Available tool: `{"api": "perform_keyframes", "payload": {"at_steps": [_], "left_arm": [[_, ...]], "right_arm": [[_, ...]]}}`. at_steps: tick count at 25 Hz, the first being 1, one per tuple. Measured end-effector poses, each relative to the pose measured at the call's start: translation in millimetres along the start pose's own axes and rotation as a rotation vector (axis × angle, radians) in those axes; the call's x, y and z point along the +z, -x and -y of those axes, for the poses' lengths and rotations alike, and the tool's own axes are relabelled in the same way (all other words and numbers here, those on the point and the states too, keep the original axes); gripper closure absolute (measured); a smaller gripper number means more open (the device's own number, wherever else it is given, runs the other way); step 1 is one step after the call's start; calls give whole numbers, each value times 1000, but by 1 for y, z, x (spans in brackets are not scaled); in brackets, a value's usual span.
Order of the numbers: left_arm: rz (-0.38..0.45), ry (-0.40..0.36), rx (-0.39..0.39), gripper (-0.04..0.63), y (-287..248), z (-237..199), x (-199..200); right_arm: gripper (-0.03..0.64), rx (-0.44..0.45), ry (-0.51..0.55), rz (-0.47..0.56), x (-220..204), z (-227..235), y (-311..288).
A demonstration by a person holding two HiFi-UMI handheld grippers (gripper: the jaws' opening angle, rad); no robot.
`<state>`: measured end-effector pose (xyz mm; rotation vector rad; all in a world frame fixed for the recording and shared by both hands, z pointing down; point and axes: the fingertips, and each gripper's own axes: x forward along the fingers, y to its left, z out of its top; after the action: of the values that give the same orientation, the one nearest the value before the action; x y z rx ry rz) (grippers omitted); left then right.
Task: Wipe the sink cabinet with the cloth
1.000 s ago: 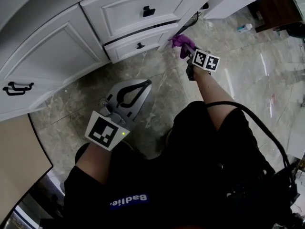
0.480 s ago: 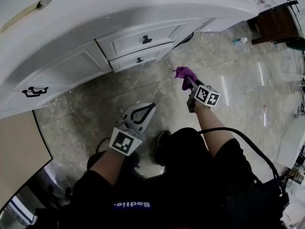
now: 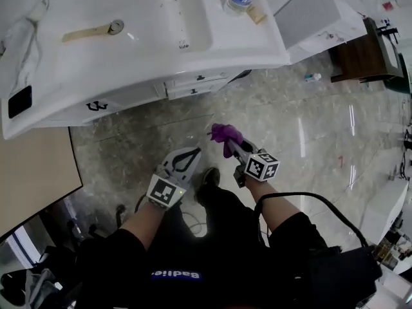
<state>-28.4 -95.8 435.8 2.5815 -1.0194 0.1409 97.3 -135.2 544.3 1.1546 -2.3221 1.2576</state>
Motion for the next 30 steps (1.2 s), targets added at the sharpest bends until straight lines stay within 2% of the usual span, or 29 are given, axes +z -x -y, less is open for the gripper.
{"api": "perform_keyframes", "payload": {"at_steps": [3, 5, 7, 9, 12, 14, 16, 19, 24, 26, 30], "left_arm": [[-4, 24, 18, 591, 29, 22, 49], [-7, 7, 34, 591, 49, 34, 80], [-4, -2, 84, 591, 70, 37, 106], [-18, 40, 145, 591, 96, 59, 130], [-20, 74, 210, 591, 120, 99, 169], [-11, 82, 226, 591, 129, 117, 186], [-6, 85, 209, 591, 135, 136, 199], [21, 56, 127, 591, 140, 163, 227], [50, 20, 19, 591, 164, 195, 256], [89, 8, -12, 591, 181, 206, 270], [139, 8, -51, 591, 220, 220, 282]], "right_arm": [[541, 41, -42, -6, 11, -66, 40], [541, 81, -45, 8, 25, -105, 59], [541, 129, -35, 21, 44, -139, 69], [541, 162, -28, -4, 51, -170, 100], [541, 220, 26, -37, 68, -207, 152], [541, 252, 77, -31, 81, -225, 175], [541, 267, 120, -6, 90, -243, 196], [541, 271, 227, 61, 107, -270, 223], [541, 214, 394, 161, 118, -310, 262], [541, 220, 415, 187, 113, -331, 275], [541, 247, 379, 231, 93, -370, 290]]}}
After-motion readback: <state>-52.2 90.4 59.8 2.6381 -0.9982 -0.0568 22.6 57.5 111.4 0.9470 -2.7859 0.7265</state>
